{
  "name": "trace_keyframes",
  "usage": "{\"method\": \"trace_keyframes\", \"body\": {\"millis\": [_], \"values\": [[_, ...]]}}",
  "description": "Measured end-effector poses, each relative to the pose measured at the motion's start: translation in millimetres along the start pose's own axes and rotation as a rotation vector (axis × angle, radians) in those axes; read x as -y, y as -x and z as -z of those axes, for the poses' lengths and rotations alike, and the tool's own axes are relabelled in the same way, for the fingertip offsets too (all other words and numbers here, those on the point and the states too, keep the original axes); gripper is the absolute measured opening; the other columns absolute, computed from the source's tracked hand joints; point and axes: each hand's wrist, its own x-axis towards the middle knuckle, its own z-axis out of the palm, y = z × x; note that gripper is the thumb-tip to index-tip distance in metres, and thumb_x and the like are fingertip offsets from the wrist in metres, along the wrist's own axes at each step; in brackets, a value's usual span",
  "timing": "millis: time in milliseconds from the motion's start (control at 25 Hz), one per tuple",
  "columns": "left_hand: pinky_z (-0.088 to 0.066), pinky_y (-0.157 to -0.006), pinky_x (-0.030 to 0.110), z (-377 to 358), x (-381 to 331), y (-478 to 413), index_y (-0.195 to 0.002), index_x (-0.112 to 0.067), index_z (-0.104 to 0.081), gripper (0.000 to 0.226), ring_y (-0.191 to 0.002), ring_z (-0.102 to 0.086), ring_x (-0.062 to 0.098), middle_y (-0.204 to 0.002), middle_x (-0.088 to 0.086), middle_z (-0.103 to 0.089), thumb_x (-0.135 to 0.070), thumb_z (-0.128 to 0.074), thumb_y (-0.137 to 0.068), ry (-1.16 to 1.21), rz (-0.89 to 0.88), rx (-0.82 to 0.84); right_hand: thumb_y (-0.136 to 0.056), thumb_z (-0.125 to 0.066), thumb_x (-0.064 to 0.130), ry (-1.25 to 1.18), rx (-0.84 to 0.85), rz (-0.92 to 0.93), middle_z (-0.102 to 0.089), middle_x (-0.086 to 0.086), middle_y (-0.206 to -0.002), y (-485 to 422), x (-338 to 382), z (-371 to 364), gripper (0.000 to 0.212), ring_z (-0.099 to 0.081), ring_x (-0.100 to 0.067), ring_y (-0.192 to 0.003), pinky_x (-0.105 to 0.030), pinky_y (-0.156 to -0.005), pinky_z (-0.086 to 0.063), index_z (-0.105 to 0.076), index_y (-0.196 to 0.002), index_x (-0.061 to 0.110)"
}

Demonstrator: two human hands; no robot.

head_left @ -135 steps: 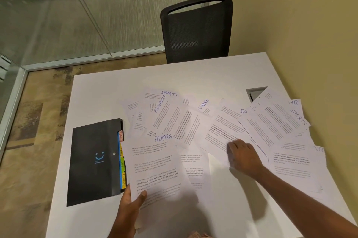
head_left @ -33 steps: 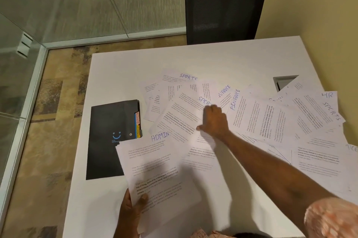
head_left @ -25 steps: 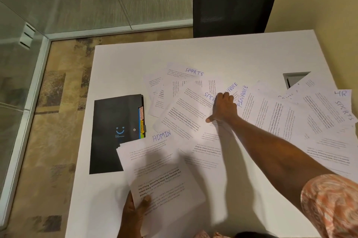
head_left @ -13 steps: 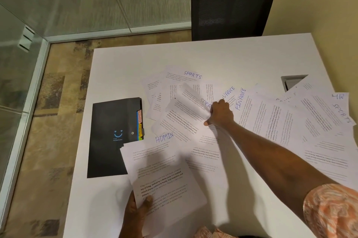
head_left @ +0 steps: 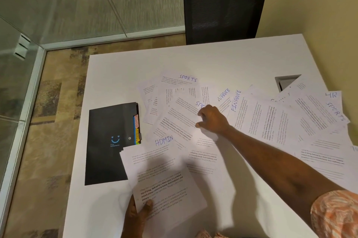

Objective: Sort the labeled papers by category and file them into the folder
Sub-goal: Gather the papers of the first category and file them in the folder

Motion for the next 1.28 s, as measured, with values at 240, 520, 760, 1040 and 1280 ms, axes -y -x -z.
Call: {"method": "trace_keyframes", "body": {"millis": [240,520,760,1040,1280], "values": [[-0.066,-0.085,0.04,11,13,-5,-0.135,-0.025,-0.06,0.051,-0.111,-0.073,0.033,-0.123,0.009,-0.076,-0.01,-0.079,-0.091,-0.02,-0.001,-0.015,-0.072,-0.095,0.043,0.131,-0.091,-0.044,-0.061,-0.006,-0.117,-41,-17,49,0.059,-0.059,-0.033,-0.114,-0.051,-0.089,-0.056,-0.059,-0.111,0.016],[-0.059,-0.099,0.054,17,23,-10,-0.134,-0.023,-0.063,0.072,-0.116,-0.071,0.032,-0.122,0.004,-0.078,-0.04,-0.087,-0.068,-0.094,0.018,-0.042,-0.059,-0.102,0.041,0.463,0.022,-0.106,-0.048,-0.006,-0.144,-84,-11,80,0.104,-0.048,-0.031,-0.131,-0.049,-0.093,-0.05,-0.043,-0.14,0.009],[-0.065,-0.079,0.028,6,21,-14,-0.134,-0.025,-0.06,0.066,-0.112,-0.071,0.028,-0.119,-0.001,-0.078,-0.033,-0.079,-0.071,-0.108,0.02,-0.009,-0.059,-0.099,0.035,0.521,-0.057,-0.038,-0.058,-0.012,-0.13,-86,-10,73,0.09,-0.054,-0.034,-0.12,-0.044,-0.085,-0.047,-0.053,-0.13,0.004],[-0.056,-0.101,0.061,8,20,-18,-0.134,-0.027,-0.062,0.073,-0.118,-0.07,0.036,-0.126,0.005,-0.076,-0.041,-0.09,-0.067,-0.1,0.073,-0.021,-0.075,-0.083,0.006,0.001,-0.053,-0.182,-0.072,-0.014,-0.12,-85,0,78,0.082,-0.071,-0.037,-0.108,-0.041,-0.081,-0.059,-0.049,-0.149,0.015],[-0.059,-0.098,0.052,10,14,-17,-0.142,-0.022,-0.058,0.068,-0.119,-0.071,0.031,-0.13,0.003,-0.074,-0.029,-0.079,-0.077,-0.145,0.067,0.012,-0.083,-0.088,0.012,-0.194,-0.146,-0.098,-0.074,-0.01,-0.122,-107,39,112,0.082,-0.072,-0.031,-0.107,-0.044,-0.086,-0.061,-0.046,-0.152,0.017]]}}
